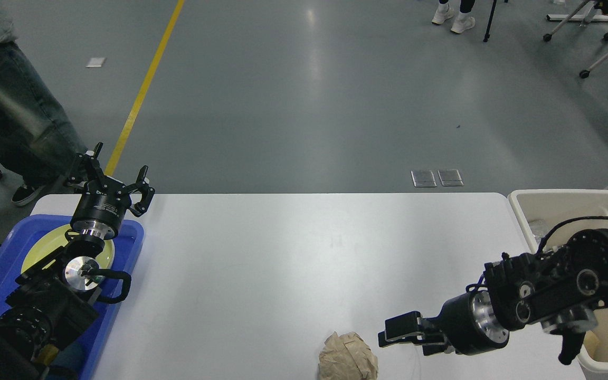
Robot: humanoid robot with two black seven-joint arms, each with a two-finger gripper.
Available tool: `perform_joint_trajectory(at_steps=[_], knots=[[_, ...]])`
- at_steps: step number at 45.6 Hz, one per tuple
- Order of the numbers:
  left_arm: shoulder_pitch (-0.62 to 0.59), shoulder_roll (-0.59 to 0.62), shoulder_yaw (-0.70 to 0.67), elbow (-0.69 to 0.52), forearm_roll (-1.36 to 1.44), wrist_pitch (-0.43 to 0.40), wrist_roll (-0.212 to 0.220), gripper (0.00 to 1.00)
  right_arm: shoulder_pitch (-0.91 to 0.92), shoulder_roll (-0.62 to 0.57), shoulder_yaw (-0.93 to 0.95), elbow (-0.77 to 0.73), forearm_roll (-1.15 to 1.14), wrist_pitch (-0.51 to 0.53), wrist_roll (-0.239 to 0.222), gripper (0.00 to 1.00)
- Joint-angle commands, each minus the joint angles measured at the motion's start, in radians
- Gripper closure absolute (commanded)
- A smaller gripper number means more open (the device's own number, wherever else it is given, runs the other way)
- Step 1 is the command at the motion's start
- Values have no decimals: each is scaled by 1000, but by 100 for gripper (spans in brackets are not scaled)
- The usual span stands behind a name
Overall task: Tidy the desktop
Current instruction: 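Move the right gripper down to the beige crumpled paper wad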
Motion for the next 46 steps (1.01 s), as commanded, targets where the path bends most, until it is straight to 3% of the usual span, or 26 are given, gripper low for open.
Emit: perform_joint_trajectory(at_steps=[1, 18, 28, 46], knots=[[1, -1, 0, -2, 0, 0, 0, 4, -90, 1, 70, 0, 4, -13, -1, 0], [0, -1, 0, 0, 0, 0, 0, 4, -179, 49, 219, -18, 105, -57, -15, 0], [1, 1, 0, 0, 0, -2, 0, 4, -255, 109, 228, -78, 153, -109, -136, 0], [0, -1, 0, -2, 0, -5, 0, 4, -327, 202, 260, -229, 180, -165, -210, 0]])
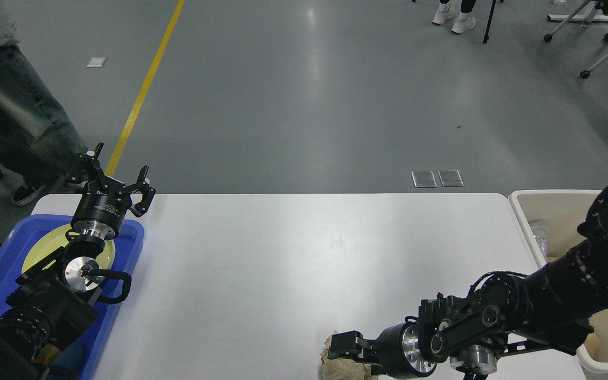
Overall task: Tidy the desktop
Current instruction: 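Move the right gripper down to the beige crumpled paper wad, then close the right gripper on the crumpled paper wad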
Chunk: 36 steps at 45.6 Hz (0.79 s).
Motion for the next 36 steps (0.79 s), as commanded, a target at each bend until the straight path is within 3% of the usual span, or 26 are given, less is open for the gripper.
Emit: perform_joint_trajectory(at_steps=[1, 11, 20, 22, 24, 27, 31, 32, 33, 36], knots=[[-1, 0, 0, 0, 0, -1, 0, 4, -15, 13, -1, -41, 0, -7, -14, 0], [-1, 0, 0, 0, 0, -1, 0, 4, -57, 37, -4, -90, -1, -13, -50, 0], [0, 0, 0, 0, 0, -1, 0, 4, -83, 39, 1, -97, -1, -63, -52, 0], [-1, 0, 0, 0, 0, -1, 0, 4, -86, 39, 1, -95, -1, -74, -50, 11], [0, 0, 0, 0, 0, -1, 0, 4, -86, 37, 1, -95, -3, -83, -50, 35], [0, 0, 0, 0, 0, -1, 0, 4, -83, 36, 1, -92, -4, -91, -49, 62], [0, 1, 0, 0, 0, -1, 0, 4, -78, 30, 1, -87, -6, -91, -47, 79], [0, 0, 0, 0, 0, -1, 0, 4, -78, 28, 1, -84, -9, -89, -46, 95], [0, 0, 0, 0, 0, -1, 0, 4, -77, 28, 2, -81, -9, -91, -43, 100], [0, 1, 0, 0, 0, -1, 0, 4, -77, 27, 5, -78, -9, -94, -44, 100]])
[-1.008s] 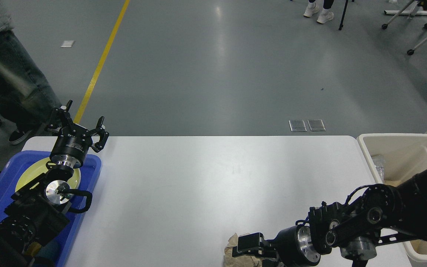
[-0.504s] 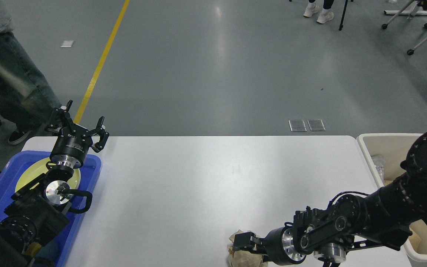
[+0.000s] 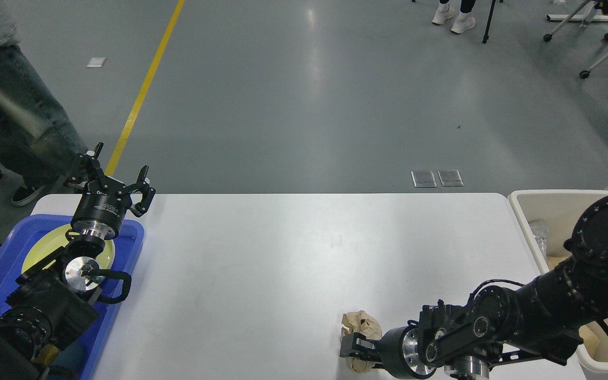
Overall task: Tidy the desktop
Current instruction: 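Close the right gripper on the crumpled paper wad, then carry the paper wad with the right gripper over the bin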
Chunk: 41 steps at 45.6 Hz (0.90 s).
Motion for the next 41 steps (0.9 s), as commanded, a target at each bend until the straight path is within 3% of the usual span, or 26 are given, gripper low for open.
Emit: perform_joint_trajectory(at_steps=[1, 13, 27, 35, 41], knots=[[1, 1, 0, 0, 0, 0, 0, 4, 3, -4, 4, 11, -3, -5, 2, 100], [1, 0, 0, 0, 0, 0, 0, 4, 20, -46, 4, 49, -5, -8, 4, 100], [-1, 0, 0, 0, 0, 0, 0, 4, 220, -237, -8, 138, -37, 17, 13, 100], [1, 1, 0, 0, 0, 2, 0, 4, 426, -353, -7, 154, -138, 213, 13, 100], [1, 1, 0, 0, 0, 2, 0, 4, 573, -430, -4, 281, -204, 349, 13, 100]])
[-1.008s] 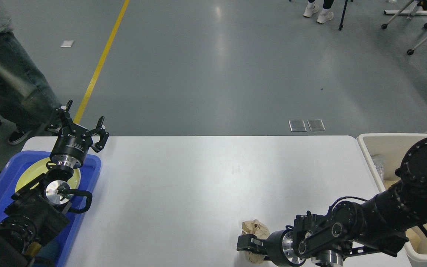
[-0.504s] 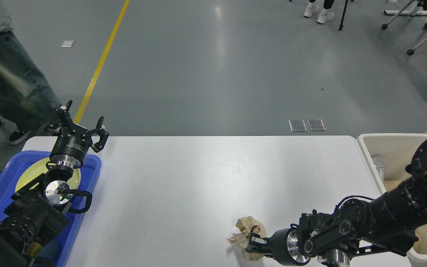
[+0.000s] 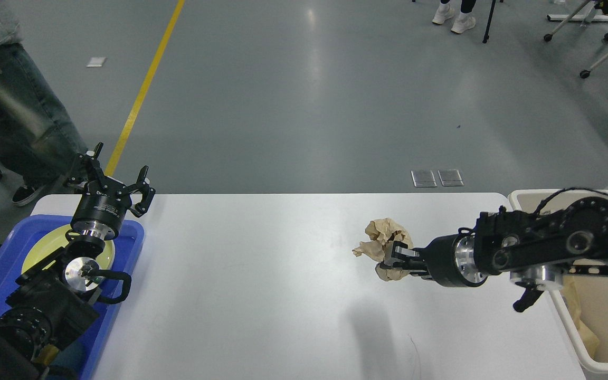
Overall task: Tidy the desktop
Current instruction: 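Carry the paper wad with the right gripper over the bin, then open the right gripper to drop the paper wad into the bin, raise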
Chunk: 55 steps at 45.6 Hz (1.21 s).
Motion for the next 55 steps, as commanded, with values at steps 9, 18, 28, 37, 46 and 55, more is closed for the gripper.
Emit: perform_joint_trajectory(at_steps=[9, 18, 28, 37, 46, 55], knots=[[-1, 1, 0, 0, 0, 2, 0, 4, 119, -72, -39, 31, -58, 136, -8, 100], [0, 0, 0, 0, 0, 2, 0, 4, -114, -74, -157, -393, -59, 61, -5, 100], [0, 1, 0, 0, 0, 2, 0, 4, -614, -59, -33, -1097, -12, -47, 5, 100], [0, 0, 0, 0, 0, 2, 0, 4, -849, -16, 168, -1329, 25, -56, 15, 0], [0, 0, 0, 0, 0, 3, 0, 4, -890, -16, 222, -1340, 39, -56, 16, 0], [0, 0, 0, 0, 0, 2, 0, 4, -895, -14, 216, -1339, 39, -56, 16, 0]])
